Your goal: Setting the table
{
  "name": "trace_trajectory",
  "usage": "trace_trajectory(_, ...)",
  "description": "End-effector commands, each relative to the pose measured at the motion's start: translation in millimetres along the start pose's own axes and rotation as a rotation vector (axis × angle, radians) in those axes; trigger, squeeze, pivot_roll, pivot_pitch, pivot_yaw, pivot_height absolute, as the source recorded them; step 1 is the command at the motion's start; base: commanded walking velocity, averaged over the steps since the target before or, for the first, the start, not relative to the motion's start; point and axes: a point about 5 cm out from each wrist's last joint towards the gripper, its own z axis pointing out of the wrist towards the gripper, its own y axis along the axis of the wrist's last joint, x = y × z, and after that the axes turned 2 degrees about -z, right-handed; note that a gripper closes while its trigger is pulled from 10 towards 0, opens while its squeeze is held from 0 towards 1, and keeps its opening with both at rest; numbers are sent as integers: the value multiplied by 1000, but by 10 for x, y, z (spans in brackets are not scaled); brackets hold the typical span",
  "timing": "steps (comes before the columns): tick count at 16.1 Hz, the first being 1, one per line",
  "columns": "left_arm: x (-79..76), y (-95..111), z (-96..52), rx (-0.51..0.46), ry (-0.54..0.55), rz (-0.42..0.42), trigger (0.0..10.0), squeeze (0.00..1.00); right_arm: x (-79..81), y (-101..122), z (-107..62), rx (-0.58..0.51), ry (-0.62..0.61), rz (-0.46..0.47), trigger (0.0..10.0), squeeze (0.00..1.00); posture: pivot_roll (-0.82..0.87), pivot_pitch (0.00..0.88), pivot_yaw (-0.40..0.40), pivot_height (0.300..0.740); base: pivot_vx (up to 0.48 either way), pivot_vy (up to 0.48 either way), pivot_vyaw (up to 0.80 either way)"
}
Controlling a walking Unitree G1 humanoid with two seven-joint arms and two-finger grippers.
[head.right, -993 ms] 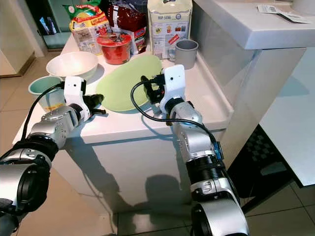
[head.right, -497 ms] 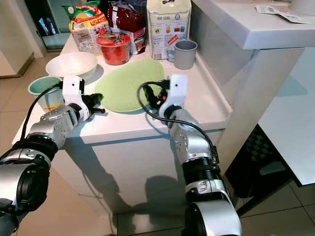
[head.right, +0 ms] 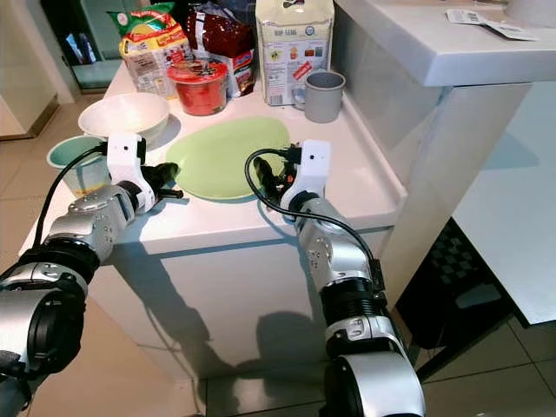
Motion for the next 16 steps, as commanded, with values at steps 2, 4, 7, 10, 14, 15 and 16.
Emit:
trace_trajectory(2, 117, -408, -86, 178, 57, -63, 10000, 0, 92, 233, 32, -78, 34, -68, 10000, 0, 60, 0, 46, 740, 0, 0, 0)
trace_trajectory(4, 134, -434, -99, 197, 63, -73, 10000, 0, 157, 475, 12, -174, 62, -154, 10000, 0, 59, 0, 48, 740, 0, 0, 0)
trace_trajectory(7, 174, -481, -126, 216, 77, -69, 10000, 0, 210, 694, -24, -252, 86, -221, 10000, 0, 57, 0, 50, 740, 0, 0, 0)
trace_trajectory(10, 177, -478, -126, 214, 80, -71, 10000, 0, 228, 780, -47, -279, 91, -217, 10000, 0, 55, 0, 49, 740, 0, 0, 0)
trace_trajectory(14, 178, -470, -125, 201, 81, -80, 10000, 0, 231, 819, -67, -290, 88, -209, 10000, 0, 53, 0, 51, 740, 0, 0, 0)
trace_trajectory(15, 176, -471, -125, 201, 81, -81, 10000, 0, 225, 816, -67, -289, 86, -207, 10000, 0, 54, 0, 51, 740, 0, 0, 0)
trace_trajectory(16, 170, -470, -121, 200, 80, -83, 10000, 0, 207, 797, -64, -279, 80, -189, 10000, 0, 54, 0, 51, 740, 0, 0, 0)
